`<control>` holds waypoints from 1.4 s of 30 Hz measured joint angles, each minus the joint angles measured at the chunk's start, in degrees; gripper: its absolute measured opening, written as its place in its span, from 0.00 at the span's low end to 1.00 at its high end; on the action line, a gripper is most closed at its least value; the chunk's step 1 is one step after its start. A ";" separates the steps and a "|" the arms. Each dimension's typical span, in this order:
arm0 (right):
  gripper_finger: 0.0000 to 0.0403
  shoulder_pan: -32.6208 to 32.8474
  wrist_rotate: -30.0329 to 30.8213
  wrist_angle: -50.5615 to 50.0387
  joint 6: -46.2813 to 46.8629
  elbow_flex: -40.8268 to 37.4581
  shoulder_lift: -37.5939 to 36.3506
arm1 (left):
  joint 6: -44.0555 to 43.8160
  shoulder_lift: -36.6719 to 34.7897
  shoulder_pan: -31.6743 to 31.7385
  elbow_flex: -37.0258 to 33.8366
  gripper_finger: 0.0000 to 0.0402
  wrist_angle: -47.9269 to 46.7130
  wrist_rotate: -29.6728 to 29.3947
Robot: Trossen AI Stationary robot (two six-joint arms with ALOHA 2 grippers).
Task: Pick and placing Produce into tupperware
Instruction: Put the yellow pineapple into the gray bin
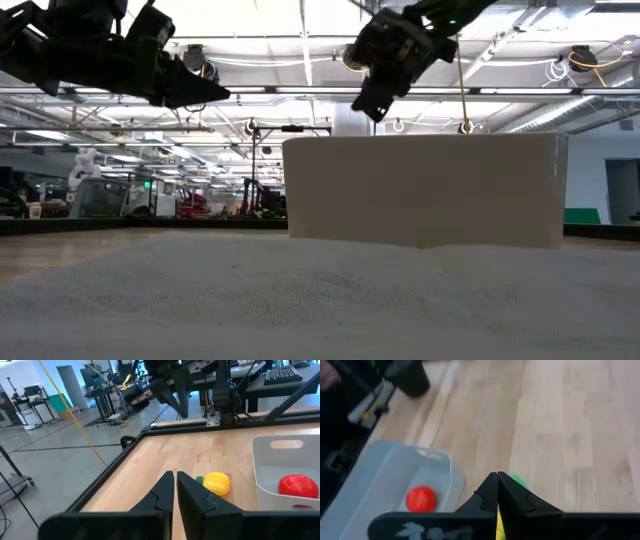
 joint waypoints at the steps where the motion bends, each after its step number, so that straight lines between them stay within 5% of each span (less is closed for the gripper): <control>1: 0.00 0.33 0.34 -2.84 -1.35 1.68 1.45 | 0.00 -0.01 0.00 0.00 0.06 -0.11 0.00; 10: 0.00 3.21 7.54 -17.75 -12.78 10.84 9.74 | 0.30 -0.01 0.00 0.00 0.06 -0.43 0.02; 18: 0.00 4.88 8.23 -17.93 -26.58 10.87 10.35 | 0.01 -0.01 -0.02 0.00 0.06 -1.49 0.02; 25: 0.01 6.72 16.79 -17.24 -31.96 9.84 10.36 | -0.86 -0.01 -0.02 0.00 0.06 -3.92 0.04; 34: 0.14 8.97 19.37 -14.88 -42.35 6.31 10.36 | -1.73 -0.01 -0.02 0.00 0.06 -4.29 0.05; 42: 0.36 11.12 19.31 -13.92 -48.55 1.82 10.33 | -1.77 0.00 0.00 0.00 0.06 -4.28 0.04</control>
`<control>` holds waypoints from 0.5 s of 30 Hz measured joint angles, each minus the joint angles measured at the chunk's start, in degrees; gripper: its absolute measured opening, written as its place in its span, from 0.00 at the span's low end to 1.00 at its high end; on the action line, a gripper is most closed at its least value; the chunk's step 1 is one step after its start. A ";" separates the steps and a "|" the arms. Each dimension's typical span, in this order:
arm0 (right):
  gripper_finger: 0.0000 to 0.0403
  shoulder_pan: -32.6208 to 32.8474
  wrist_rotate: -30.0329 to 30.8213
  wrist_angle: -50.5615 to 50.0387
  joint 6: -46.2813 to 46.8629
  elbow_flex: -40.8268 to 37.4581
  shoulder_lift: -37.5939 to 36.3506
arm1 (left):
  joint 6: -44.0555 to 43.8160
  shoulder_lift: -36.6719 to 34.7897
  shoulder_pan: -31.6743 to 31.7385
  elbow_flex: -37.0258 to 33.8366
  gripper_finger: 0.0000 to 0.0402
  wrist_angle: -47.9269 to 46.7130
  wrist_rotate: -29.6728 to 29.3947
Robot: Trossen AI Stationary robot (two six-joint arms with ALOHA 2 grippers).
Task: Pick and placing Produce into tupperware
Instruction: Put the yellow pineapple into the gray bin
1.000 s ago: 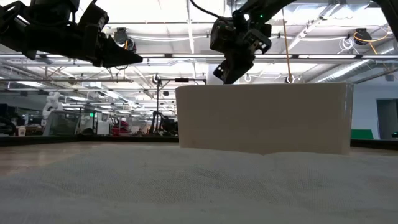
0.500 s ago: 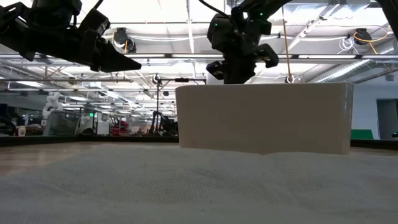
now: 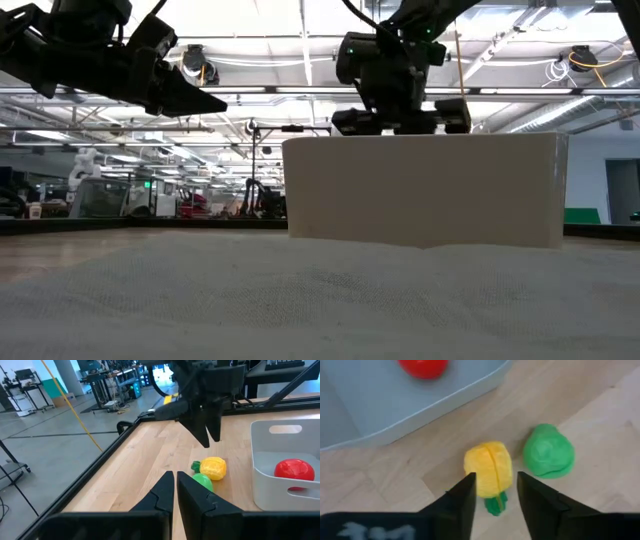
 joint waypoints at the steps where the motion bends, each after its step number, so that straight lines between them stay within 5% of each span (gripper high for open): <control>1: 0.39 0.15 0.02 -0.02 -0.17 -0.34 0.00 | 0.00 -0.01 -0.01 0.00 0.06 0.00 0.00; 9: 0.65 0.23 0.00 3.92 2.14 -0.58 0.02 | -0.08 0.00 -0.02 0.00 0.06 -0.01 0.00; 15: 0.73 0.23 -0.20 5.16 1.89 -1.69 0.02 | -0.10 0.00 -0.02 0.00 0.06 -0.42 0.00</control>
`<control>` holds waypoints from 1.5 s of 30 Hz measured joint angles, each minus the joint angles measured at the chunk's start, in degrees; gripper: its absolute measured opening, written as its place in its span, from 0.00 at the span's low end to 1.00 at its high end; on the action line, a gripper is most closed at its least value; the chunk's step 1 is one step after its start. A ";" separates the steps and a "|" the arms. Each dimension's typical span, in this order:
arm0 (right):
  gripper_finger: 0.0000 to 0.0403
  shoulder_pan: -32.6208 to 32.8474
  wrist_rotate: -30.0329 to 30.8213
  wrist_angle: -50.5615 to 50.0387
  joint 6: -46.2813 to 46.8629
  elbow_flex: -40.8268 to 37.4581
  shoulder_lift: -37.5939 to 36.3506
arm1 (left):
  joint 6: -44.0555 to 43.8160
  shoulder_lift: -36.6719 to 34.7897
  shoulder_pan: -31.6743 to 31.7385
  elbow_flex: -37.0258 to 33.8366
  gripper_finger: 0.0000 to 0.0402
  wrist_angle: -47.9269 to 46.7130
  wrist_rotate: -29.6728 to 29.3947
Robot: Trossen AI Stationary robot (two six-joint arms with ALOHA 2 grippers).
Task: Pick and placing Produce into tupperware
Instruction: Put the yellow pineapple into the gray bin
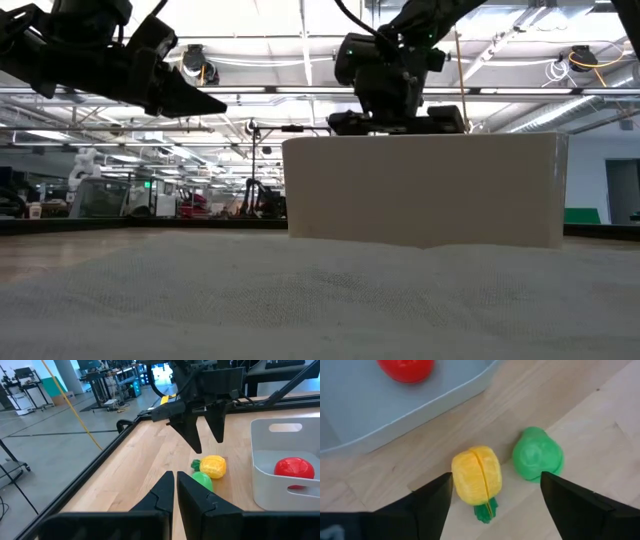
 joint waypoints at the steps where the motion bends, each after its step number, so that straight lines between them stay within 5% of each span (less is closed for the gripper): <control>1: 0.74 0.00 -0.04 0.66 0.50 -0.58 0.00 | 0.01 0.00 0.01 0.00 0.06 -0.10 0.00; 45: 0.72 0.79 -1.14 21.95 3.80 -17.32 0.00 | 0.45 0.00 0.02 0.00 0.06 0.06 1.07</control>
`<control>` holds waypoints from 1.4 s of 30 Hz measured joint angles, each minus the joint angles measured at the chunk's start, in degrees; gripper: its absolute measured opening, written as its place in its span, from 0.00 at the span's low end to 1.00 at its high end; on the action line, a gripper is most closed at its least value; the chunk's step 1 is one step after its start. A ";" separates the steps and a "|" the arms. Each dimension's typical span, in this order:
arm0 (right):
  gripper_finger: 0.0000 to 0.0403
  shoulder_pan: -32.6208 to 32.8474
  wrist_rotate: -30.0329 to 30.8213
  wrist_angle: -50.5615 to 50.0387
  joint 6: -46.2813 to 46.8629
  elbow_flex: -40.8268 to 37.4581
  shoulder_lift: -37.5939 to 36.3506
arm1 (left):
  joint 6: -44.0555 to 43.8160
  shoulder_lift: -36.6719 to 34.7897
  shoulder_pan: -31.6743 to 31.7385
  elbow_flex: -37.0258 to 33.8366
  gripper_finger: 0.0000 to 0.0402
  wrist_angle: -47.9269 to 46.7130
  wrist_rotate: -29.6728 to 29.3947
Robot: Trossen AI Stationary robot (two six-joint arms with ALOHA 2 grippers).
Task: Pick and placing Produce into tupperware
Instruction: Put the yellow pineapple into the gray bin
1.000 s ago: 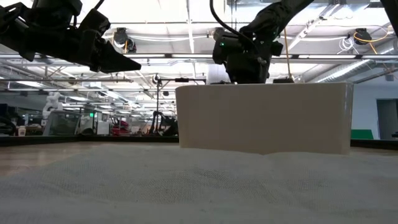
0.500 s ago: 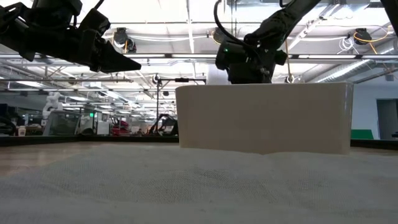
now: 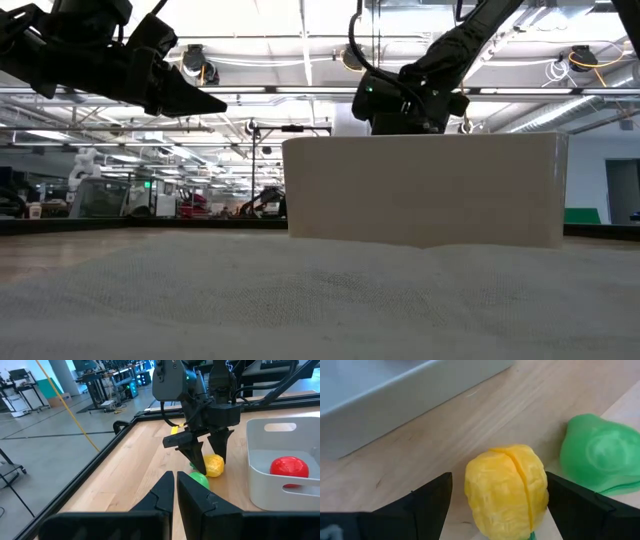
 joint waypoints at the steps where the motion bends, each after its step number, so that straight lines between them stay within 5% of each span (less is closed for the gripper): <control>1: 0.71 0.04 0.00 -0.01 0.48 0.00 0.00 | 0.06 0.00 0.00 0.00 0.06 0.00 0.00; 12: 0.48 2.05 1.66 -0.20 2.18 0.02 -0.09 | -0.11 0.00 -0.02 0.00 0.06 0.00 0.00; 21: 0.52 2.21 6.43 -1.98 4.28 0.15 -1.29 | -0.23 0.00 -0.01 0.00 0.06 -0.01 0.00; 42: 0.51 2.14 6.05 -5.67 9.42 4.70 -14.42 | -0.37 0.00 0.00 -0.02 0.06 -0.42 0.00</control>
